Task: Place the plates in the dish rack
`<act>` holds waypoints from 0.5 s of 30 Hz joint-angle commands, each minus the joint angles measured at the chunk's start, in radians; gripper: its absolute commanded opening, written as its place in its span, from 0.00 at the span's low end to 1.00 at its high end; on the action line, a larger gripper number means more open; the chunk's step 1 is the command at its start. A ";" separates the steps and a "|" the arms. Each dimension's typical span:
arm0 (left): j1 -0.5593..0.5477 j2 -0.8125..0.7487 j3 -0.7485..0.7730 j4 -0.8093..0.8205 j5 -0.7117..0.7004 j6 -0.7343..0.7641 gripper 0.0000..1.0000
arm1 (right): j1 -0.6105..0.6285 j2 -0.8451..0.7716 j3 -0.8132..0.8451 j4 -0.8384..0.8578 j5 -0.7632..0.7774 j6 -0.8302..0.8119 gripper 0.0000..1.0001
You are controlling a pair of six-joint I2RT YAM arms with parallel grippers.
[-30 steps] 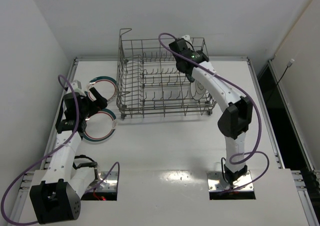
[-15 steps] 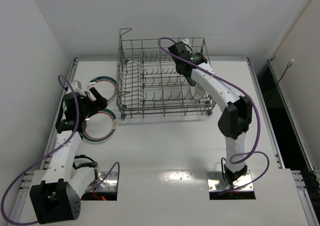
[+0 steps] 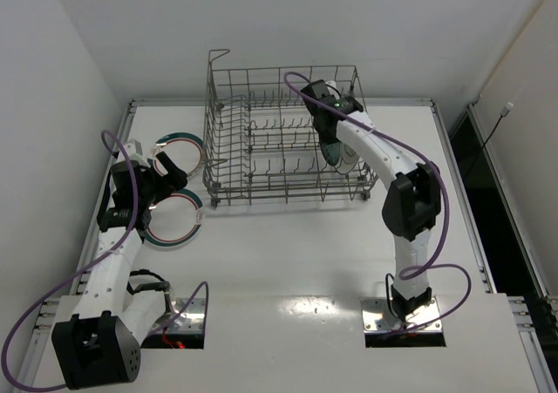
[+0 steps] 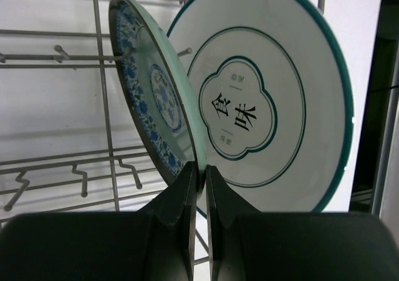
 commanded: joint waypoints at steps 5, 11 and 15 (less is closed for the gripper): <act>-0.007 -0.002 0.037 0.023 0.007 0.007 1.00 | -0.035 0.004 -0.024 0.015 -0.118 0.048 0.00; -0.007 -0.002 0.037 0.023 0.007 0.007 1.00 | -0.062 0.004 -0.035 0.005 -0.186 0.048 0.06; -0.007 -0.002 0.037 0.023 0.007 0.007 1.00 | -0.082 0.004 0.003 -0.028 -0.212 0.048 0.07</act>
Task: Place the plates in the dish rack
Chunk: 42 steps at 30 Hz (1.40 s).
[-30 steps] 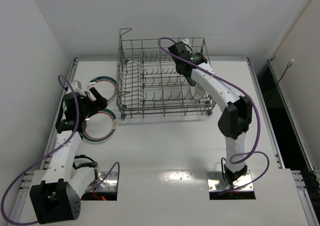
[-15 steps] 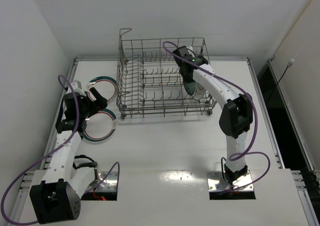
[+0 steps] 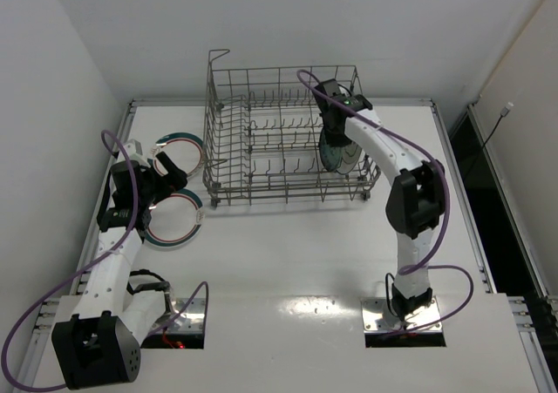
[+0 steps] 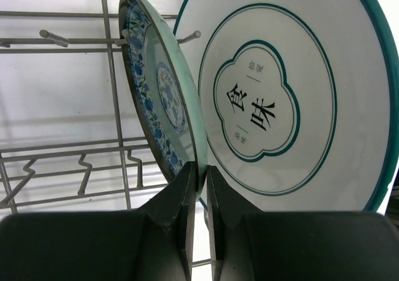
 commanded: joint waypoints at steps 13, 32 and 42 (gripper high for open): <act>-0.007 0.007 0.046 -0.007 -0.076 0.017 1.00 | -0.052 -0.100 0.162 -0.143 -0.126 -0.087 0.27; 0.436 0.148 -0.112 -0.144 0.076 -0.384 1.00 | -0.042 -0.462 -0.437 0.124 -0.631 -0.078 0.27; 0.473 0.187 -0.230 -0.162 0.077 -0.457 0.99 | -0.052 -0.496 -0.477 0.135 -0.650 -0.078 0.27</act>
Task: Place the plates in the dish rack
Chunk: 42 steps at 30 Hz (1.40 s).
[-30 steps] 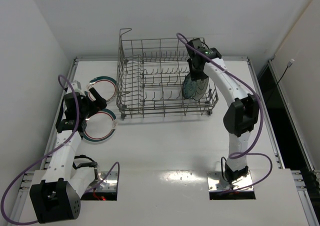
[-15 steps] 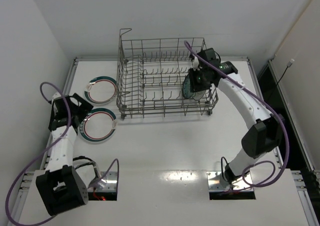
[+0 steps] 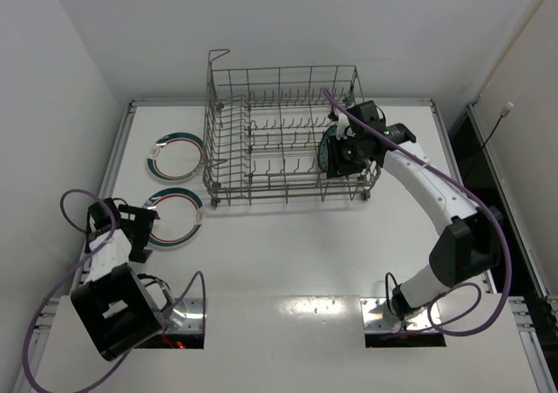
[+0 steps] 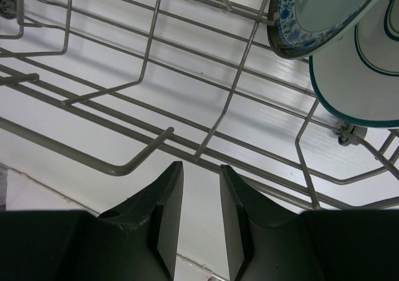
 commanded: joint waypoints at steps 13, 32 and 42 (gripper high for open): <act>0.070 0.265 -0.072 0.044 0.093 0.069 0.40 | -0.011 -0.031 0.003 0.026 -0.057 0.008 0.27; 0.047 0.012 0.291 -0.266 0.265 0.037 0.00 | -0.020 -0.049 0.033 0.015 -0.127 0.048 0.27; -0.011 -0.010 0.491 -0.304 0.299 -0.013 0.00 | -0.048 -0.109 -0.031 0.153 -0.319 0.100 0.29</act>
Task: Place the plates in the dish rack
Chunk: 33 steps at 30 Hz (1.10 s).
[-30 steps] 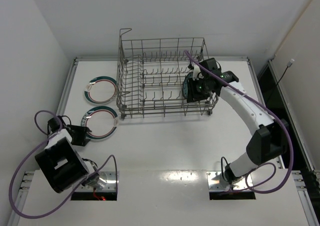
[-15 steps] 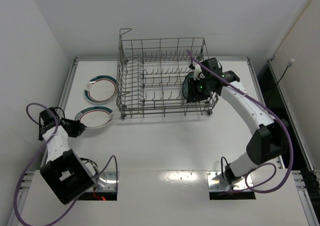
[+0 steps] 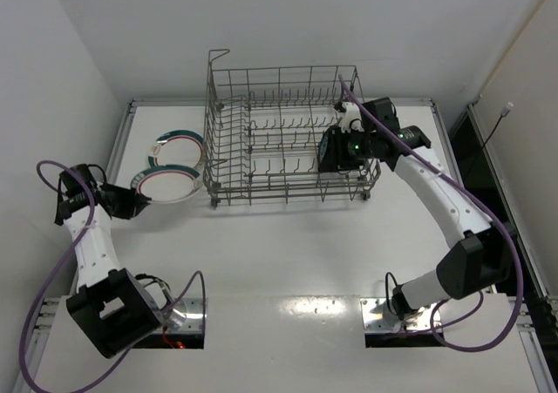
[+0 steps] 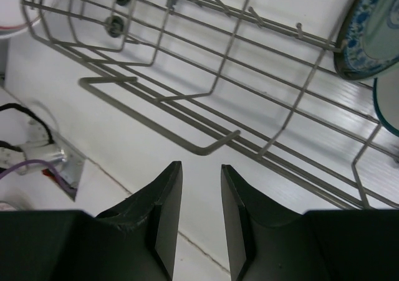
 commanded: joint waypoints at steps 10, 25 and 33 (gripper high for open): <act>-0.065 -0.053 0.444 -0.056 -0.063 -0.107 0.00 | -0.040 -0.040 -0.073 0.245 -0.341 0.124 0.31; -0.279 -0.142 0.355 0.407 0.134 -0.190 0.00 | -0.049 -0.064 -0.239 0.899 -0.630 0.551 0.53; -0.440 -0.180 0.235 0.654 0.132 -0.294 0.00 | -0.037 -0.025 -0.253 1.126 -0.639 0.747 0.57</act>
